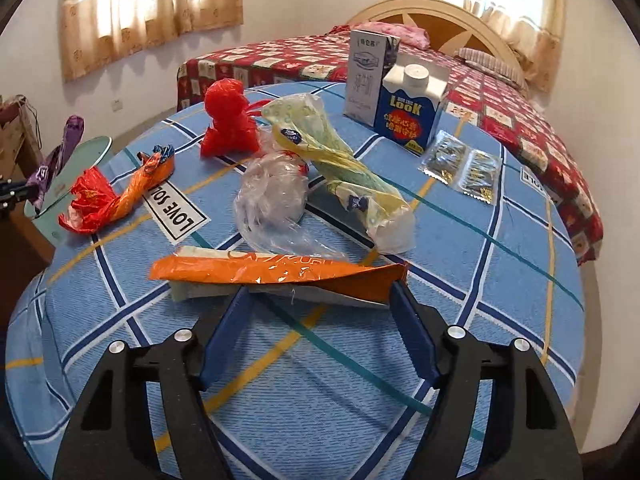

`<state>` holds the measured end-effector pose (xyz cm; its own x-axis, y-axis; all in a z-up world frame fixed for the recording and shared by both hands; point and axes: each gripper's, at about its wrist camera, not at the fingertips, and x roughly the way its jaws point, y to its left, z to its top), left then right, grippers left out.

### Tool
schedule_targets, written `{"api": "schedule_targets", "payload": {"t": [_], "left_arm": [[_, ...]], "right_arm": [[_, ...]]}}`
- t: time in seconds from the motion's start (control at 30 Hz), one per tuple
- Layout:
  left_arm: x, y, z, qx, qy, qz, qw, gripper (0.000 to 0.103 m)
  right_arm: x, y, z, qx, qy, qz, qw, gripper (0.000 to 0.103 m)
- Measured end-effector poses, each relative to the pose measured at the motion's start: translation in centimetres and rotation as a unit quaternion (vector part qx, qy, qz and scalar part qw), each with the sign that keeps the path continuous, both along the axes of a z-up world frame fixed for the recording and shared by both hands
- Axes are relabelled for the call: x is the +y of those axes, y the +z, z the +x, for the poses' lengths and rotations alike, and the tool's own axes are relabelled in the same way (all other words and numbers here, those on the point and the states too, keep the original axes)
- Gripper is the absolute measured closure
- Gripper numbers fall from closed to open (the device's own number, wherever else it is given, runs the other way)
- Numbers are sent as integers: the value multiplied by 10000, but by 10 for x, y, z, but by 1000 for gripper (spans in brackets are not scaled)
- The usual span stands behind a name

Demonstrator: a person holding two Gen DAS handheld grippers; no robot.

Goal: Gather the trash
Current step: 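Grasp the orange snack wrapper with right tool while left tool holds purple wrapper, then carry both wrappers over the blue bin and open both tools to drop them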

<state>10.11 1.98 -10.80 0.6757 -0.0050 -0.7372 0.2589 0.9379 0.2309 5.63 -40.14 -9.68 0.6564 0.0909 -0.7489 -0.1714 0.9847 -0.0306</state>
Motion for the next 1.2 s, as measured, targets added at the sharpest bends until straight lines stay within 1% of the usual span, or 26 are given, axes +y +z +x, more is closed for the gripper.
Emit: {"api": "schedule_targets", "payload": {"t": [0.03,0.1,0.2,0.27,0.3,0.37,0.5,0.53,0.6,0.63,0.67,0.7,0.73,0.87,0.97,1.0,1.03,1.1,1.2], "left_arm": [[0,0,0,5,-2,6,10000,89],[0,0,0,4,-1,2,10000,89],[0,-1,0,-5,-1,0,10000,89],[1,0,1,1,11,-13,10000,89],[1,0,1,6,13,-17,10000,89],[1,-1,2,15,16,-10,10000,89],[0,-2,2,40,4,-5,10000,89],[0,-1,2,40,1,-4,10000,89],[0,-1,2,28,18,-4,10000,89],[0,-1,2,25,28,-7,10000,89],[1,-1,2,19,50,-11,10000,89],[2,-1,2,16,71,-12,10000,89],[4,-1,2,18,92,-10,10000,89],[10,0,1,26,151,-16,9999,89],[16,1,0,25,199,-33,9998,89],[18,2,0,18,215,-31,9998,89],[21,3,0,8,239,-27,9997,89],[25,3,0,6,283,-19,9996,89],[32,3,1,4,343,4,9994,89]], "right_arm": [[0,1,0,-5,-20,13,10000,31],[4,2,-1,-88,-125,-187,9997,31],[10,4,-3,-139,-67,-378,9992,30],[15,6,-3,-283,48,-778,9966,23],[16,6,-2,-330,93,-1004,9944,22],[15,4,2,-287,180,-1044,9940,20],[8,-5,16,-57,432,-878,9952,19],[5,-8,19,63,518,-672,9964,19],[1,-11,24,268,576,-335,9974,33],[-1,-12,26,403,563,-163,9975,51],[-1,-12,26,443,566,-61,9974,60],[-1,-12,23,448,581,38,9973,65],[2,-12,21,445,569,59,9974,77],[11,-9,10,343,549,140,9978,96],[19,-1,-3,147,529,293,9981,99],[20,0,-4,126,531,296,9981,99],[26,7,-12,-23,549,331,9979,99],[29,12,-14,-129,581,370,9975,99],[44,26,-20,-404,691,347,9962,99]]}}
